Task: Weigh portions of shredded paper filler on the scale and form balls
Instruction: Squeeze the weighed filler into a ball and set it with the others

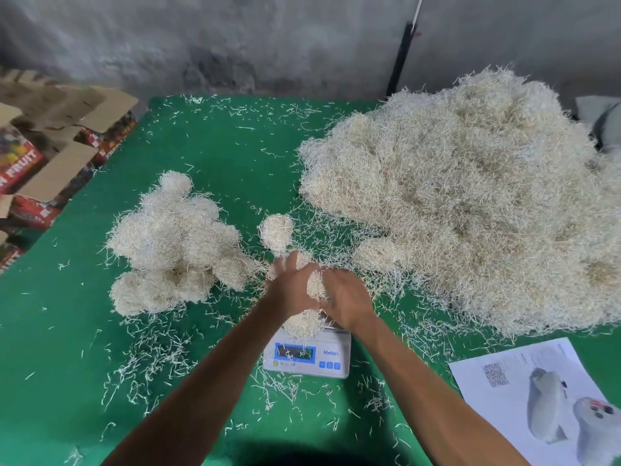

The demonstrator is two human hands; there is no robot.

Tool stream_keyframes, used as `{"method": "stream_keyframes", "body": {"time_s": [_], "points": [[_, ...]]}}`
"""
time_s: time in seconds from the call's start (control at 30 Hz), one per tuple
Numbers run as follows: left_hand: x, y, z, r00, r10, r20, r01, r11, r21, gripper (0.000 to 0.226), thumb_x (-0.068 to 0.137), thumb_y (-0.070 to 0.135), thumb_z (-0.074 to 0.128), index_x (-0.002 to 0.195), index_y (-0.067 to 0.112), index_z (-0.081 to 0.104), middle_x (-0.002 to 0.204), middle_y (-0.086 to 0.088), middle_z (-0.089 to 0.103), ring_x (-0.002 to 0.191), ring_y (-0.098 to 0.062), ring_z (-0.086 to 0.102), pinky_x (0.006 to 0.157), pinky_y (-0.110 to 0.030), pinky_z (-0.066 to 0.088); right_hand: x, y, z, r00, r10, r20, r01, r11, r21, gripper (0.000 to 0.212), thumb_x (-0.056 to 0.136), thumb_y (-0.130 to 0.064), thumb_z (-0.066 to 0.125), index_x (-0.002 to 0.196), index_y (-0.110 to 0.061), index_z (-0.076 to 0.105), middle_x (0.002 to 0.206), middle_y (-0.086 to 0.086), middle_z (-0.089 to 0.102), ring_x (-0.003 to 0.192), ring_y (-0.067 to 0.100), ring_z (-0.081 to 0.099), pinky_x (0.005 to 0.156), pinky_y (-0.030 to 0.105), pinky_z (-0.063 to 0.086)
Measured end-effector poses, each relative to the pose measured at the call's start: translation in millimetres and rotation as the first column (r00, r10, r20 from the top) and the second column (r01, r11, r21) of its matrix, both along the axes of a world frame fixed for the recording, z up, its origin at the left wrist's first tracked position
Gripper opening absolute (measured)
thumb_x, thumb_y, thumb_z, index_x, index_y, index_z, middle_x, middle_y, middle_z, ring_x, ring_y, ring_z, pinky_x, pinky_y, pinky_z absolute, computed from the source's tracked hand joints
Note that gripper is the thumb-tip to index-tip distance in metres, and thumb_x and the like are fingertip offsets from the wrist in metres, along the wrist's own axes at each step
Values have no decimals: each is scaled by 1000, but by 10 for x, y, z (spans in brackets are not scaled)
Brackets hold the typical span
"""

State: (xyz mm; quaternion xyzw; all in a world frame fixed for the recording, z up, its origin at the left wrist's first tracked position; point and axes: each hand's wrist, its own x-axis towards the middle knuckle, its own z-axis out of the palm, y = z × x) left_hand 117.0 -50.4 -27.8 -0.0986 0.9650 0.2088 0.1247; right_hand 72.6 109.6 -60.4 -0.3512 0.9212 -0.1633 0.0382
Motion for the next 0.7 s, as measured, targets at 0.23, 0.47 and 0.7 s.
{"method": "stream_keyframes", "body": {"time_s": [0.23, 0.47, 0.7], "points": [[0, -30, -224, 982, 50, -181, -68, 993, -92, 61, 89, 28, 72, 144, 20, 48, 158, -9, 34, 145, -28, 28, 108, -47, 44, -153, 159, 257, 738, -191, 647, 533, 753, -386, 54, 101, -19, 65, 150, -6, 46, 101, 15, 72, 78, 37, 73, 66, 39, 65], [-52, -39, -256, 975, 117, -188, -134, 988, -80, 54, 89, 29, 72, 138, 19, 54, 150, -3, 42, 137, -20, 35, 95, -41, 53, -483, 459, 874, 680, -160, 715, 708, 393, -586, 44, 98, -27, 58, 139, -13, 53, 72, 2, 68, 62, 6, 43, 83, 49, 63], [-65, 57, -289, 969, 130, -210, -148, 986, -73, 52, 88, 25, 73, 136, 19, 56, 145, -2, 45, 133, -18, 37, 92, -39, 52, -586, 448, 1325, 695, -122, 708, 718, 165, -676, 33, 97, -13, 52, 67, -18, 39, 52, -10, 34, 49, 9, 25, 44, 25, 24]]}}
